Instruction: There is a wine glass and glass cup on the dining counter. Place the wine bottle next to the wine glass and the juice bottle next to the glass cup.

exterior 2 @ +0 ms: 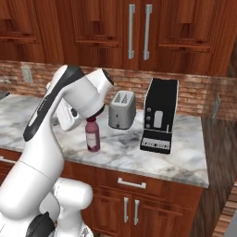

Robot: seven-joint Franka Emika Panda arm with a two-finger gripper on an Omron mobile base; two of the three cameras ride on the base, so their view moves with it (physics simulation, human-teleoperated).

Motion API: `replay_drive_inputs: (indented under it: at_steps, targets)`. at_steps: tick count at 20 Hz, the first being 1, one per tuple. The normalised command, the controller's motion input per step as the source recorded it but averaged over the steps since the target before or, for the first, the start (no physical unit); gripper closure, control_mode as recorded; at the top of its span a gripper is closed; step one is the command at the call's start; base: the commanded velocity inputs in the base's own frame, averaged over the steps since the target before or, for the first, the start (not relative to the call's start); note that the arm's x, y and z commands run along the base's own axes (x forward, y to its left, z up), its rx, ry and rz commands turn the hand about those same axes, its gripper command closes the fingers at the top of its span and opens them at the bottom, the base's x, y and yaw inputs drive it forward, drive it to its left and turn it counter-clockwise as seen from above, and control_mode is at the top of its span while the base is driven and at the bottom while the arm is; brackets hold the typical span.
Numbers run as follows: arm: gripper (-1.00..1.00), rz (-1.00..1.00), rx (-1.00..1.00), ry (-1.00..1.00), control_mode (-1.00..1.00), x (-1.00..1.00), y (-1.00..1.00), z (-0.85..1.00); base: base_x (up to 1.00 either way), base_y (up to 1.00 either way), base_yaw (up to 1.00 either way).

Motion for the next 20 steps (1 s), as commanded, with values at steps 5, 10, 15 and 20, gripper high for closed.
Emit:
replay_drive_inputs:
  at_steps: [5,10,15,20]
  targets:
    - [-1.0,-0.06,0.03,0.07,-1.0,-0.3,0.01,-0.69,0.0,0.0,0.0]
    - [-1.0,-0.32,0.14,0.13,-1.0,0.0,-0.27,-0.47,0.0,0.0,0.0]
    - [-1.0,-0.26,0.23,0.1,-1.0,0.05,-0.43,-0.03,0.0,0.0,0.0]
    - [-1.0,-0.14,0.27,0.19,-1.0,0.47,-0.33,0.03,0.0,0.0,0.0]
